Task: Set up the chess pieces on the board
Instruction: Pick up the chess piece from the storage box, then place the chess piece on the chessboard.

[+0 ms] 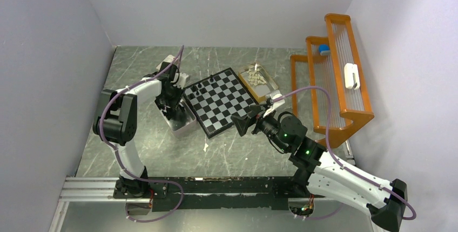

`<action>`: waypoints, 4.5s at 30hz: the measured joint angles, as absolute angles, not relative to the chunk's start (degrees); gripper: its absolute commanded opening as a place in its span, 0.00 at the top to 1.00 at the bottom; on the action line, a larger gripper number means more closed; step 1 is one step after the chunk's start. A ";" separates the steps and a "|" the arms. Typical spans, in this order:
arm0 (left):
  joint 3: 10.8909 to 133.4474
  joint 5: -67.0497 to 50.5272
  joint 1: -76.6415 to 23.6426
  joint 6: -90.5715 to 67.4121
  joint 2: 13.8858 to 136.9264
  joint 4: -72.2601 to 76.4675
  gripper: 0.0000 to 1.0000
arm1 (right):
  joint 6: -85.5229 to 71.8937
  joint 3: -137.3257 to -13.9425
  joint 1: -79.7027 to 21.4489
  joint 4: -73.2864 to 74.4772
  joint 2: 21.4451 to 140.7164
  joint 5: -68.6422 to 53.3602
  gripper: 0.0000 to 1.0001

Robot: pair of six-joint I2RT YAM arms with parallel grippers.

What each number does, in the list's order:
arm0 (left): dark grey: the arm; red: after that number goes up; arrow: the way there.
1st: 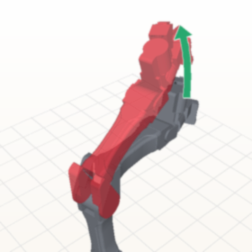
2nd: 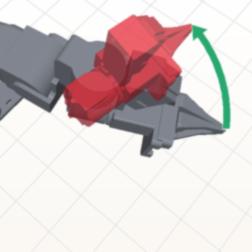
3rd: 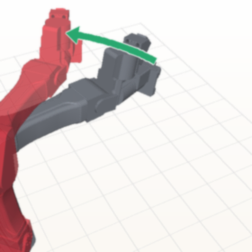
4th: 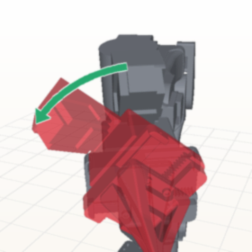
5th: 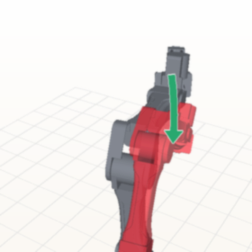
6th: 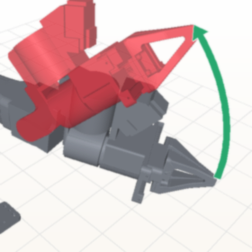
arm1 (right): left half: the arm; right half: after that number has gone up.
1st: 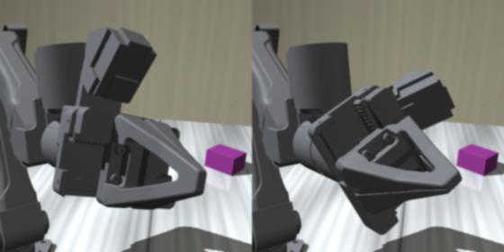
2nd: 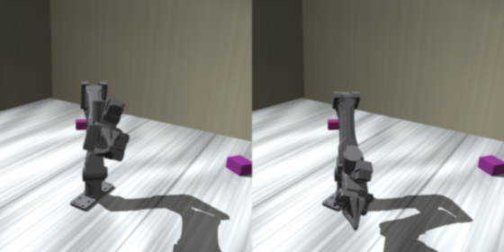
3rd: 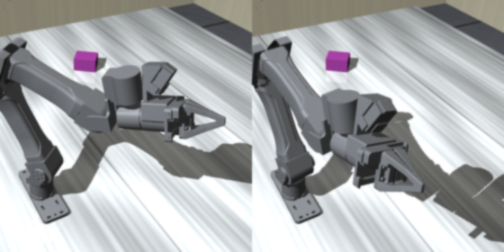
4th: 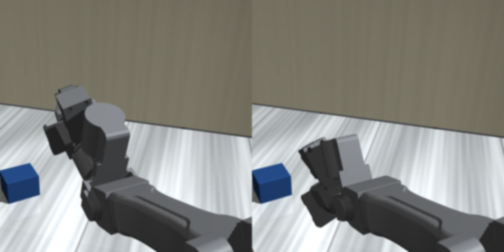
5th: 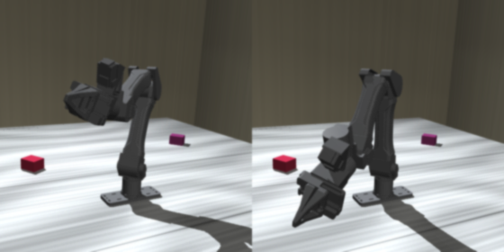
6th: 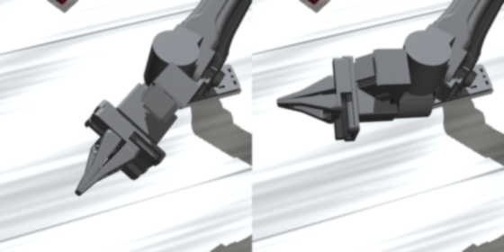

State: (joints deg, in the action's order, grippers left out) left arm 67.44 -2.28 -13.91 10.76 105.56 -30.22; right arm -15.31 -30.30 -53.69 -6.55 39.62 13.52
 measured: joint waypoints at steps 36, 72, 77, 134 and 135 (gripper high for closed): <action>65.30 -5.58 -14.35 35.55 97.71 -34.68 0.57 | -14.74 -30.33 -53.69 -6.17 41.23 10.90 0.00; 65.30 -4.54 -15.84 45.08 103.74 -31.79 0.62 | -14.68 -31.81 -53.69 -4.29 38.30 12.23 0.00; 65.30 -3.66 -15.86 45.80 103.74 -31.77 0.64 | -14.68 -31.81 -53.69 -3.44 37.69 12.47 0.00; 53.84 -38.26 -16.05 -20.10 74.74 13.10 0.91 | -19.99 -42.96 -53.67 -26.92 71.90 8.27 0.16; 52.58 -39.00 -16.10 -22.31 74.24 14.90 0.92 | -19.38 -43.92 -53.69 -28.32 73.30 8.01 0.16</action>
State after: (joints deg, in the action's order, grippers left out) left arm 52.58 -39.00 -16.10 -22.31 74.24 14.90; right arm -19.38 -43.92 -53.69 -28.32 73.30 8.01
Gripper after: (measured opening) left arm 0.169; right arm 0.850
